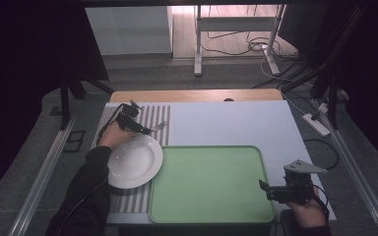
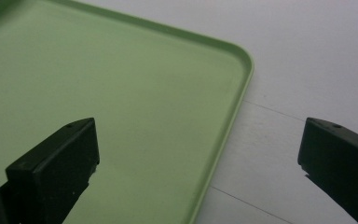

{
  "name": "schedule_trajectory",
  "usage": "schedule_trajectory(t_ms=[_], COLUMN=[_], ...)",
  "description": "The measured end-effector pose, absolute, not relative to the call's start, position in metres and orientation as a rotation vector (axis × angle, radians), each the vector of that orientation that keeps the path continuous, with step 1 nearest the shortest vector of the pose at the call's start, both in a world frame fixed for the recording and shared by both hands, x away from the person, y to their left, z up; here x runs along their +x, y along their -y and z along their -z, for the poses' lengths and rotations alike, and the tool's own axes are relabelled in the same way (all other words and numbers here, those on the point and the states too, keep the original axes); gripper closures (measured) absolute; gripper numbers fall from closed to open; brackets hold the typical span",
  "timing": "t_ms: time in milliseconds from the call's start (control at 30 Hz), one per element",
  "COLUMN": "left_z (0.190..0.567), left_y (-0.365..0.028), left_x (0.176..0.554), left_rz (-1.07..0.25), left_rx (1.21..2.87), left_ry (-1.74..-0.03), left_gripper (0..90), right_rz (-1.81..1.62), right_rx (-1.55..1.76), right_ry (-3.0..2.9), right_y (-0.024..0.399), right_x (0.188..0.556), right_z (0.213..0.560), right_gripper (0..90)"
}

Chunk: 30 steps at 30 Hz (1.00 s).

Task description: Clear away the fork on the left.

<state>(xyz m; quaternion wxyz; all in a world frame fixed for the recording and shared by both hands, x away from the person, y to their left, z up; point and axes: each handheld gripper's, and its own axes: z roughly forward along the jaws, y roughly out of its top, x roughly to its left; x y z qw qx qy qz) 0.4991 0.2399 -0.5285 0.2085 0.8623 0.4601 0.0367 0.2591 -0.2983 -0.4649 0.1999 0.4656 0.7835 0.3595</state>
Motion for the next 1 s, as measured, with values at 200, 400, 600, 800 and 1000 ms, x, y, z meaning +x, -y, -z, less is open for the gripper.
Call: schedule_trajectory(t_ms=[200, 400, 600, 800, 1000], left_z=[0.532, 0.530, 0.528, 0.526, 0.526], left_y=[-0.238, -0.247, -0.255, -0.253, -0.254], left_x=[0.501, 0.495, 0.486, 0.486, 0.491], left_rz=[-0.146, -0.172, -0.181, -0.163, -0.112], left_rx=[2.458, 2.463, 2.474, 2.494, 2.422], left_ry=[-1.301, -1.225, -1.132, -1.119, -1.176], left_gripper=[14.2, 30.9, 67.9, 85.1, 85.2], right_rz=[-0.997, -0.999, -0.996, -0.995, -1.000], right_rx=[1.300, 1.302, 1.302, 1.303, 1.305], right_ry=[-2.192, -2.188, -2.193, -2.192, -2.192], right_y=[0.299, 0.299, 0.298, 0.298, 0.299], right_x=[0.258, 0.258, 0.258, 0.259, 0.259], right_z=[0.465, 0.465, 0.465, 0.465, 0.465], right_gripper=[0.0, 0.0, 0.0, 0.0, 0.0])
